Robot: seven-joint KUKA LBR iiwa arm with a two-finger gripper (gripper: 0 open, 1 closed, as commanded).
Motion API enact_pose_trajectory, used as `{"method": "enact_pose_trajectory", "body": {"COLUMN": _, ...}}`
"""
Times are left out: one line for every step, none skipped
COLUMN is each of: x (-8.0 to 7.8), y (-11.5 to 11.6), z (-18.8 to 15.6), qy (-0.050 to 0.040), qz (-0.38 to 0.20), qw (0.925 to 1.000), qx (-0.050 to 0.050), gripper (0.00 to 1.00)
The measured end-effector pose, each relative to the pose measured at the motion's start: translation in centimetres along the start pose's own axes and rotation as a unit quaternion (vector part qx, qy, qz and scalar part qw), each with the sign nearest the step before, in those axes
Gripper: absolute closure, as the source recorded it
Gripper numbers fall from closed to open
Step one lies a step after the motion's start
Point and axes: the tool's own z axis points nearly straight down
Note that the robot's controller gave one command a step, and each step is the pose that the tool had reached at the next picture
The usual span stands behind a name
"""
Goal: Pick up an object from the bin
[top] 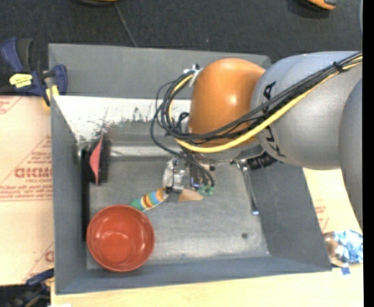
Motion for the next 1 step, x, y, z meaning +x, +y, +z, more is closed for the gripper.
{"method": "enact_pose_trajectory", "body": {"x": -0.11, "y": 0.04, "z": -2.82, "qy": -0.0019, "qz": -0.001, "qw": 1.0000, "qx": -0.001, "gripper": 1.00}}
